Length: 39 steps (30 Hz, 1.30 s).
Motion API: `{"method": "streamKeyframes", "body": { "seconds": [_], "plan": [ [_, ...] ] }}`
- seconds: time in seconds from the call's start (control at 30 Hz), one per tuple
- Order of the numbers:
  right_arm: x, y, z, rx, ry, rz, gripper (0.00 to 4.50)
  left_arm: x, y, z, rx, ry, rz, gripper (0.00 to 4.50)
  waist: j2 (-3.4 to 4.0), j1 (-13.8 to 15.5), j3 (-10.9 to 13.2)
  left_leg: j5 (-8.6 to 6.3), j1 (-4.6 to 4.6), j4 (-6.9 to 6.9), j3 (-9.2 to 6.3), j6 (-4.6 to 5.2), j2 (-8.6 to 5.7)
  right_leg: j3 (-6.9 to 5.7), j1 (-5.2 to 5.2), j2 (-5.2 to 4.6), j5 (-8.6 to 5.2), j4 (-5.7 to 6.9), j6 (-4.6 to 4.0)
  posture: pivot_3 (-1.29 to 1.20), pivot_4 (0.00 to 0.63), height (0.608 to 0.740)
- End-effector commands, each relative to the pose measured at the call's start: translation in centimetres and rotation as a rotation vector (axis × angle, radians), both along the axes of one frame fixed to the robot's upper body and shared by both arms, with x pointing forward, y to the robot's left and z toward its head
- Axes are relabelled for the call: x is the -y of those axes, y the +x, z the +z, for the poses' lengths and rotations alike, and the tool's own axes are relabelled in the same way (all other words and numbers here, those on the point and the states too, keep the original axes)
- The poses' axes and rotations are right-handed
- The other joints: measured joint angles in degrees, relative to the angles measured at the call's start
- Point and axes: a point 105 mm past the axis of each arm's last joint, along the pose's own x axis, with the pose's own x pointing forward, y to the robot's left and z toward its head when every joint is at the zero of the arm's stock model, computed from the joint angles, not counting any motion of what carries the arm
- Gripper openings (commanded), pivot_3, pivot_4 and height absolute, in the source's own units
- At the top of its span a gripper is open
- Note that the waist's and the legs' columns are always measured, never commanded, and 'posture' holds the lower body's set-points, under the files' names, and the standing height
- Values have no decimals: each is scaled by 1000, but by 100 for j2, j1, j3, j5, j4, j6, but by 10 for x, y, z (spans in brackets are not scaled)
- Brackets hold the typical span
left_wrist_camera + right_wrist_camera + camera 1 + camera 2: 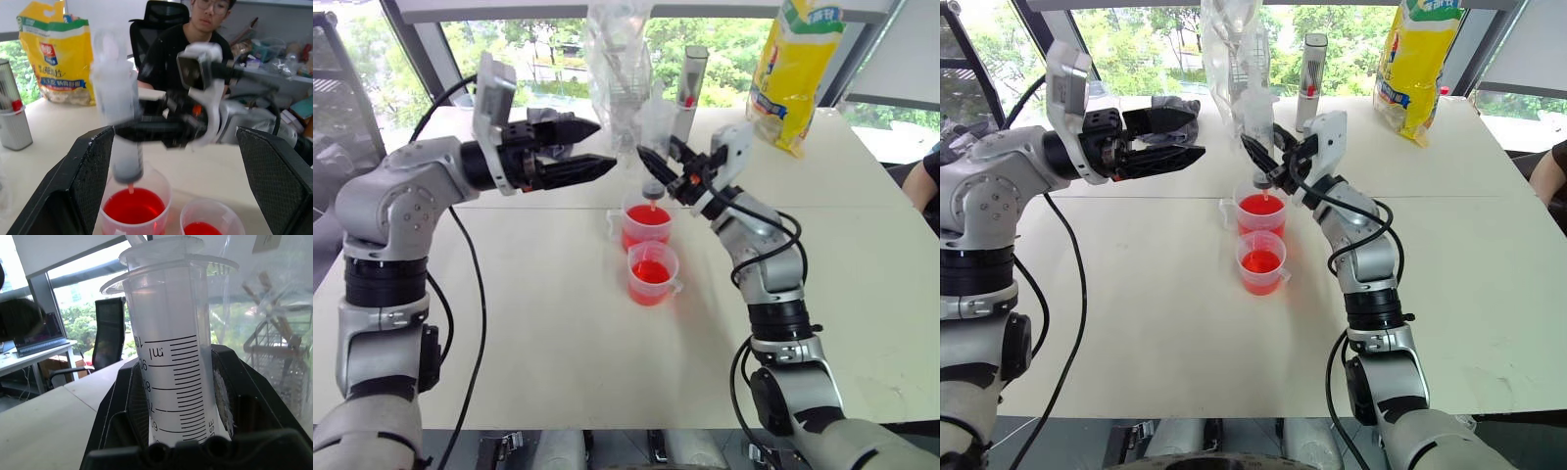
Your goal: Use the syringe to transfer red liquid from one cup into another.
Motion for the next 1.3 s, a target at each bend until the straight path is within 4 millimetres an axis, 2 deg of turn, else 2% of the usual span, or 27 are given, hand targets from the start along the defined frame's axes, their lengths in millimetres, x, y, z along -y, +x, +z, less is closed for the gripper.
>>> {"method": "streamKeyframes", "body": {
  "seconds": [0.03,0.4,0.63,1.3],
  "plan": [
    [-4,-3,4,70,12,-2,1439,7,0,10,50,-1,-15,4075,0,2,0,0,1,0,-1,0,0,0,1,0,0,0,0,0,150,740],
    [-12,-4,-12,50,15,3,1439,25,14,4,79,43,-27,4075,0,-1,0,2,3,0,0,-3,0,1,1,1,0,4,0,0,150,740],
    [-14,-7,-22,38,6,5,1439,27,21,3,92,62,-25,4075,0,0,0,2,3,0,0,-3,0,1,1,1,0,4,0,0,150,740],
    [-16,-8,-24,37,-14,15,1439,51,37,-10,37,70,-71,4075,0,1,0,2,2,1,0,-3,-1,1,0,2,0,5,0,0,150,740]
  ]
}}
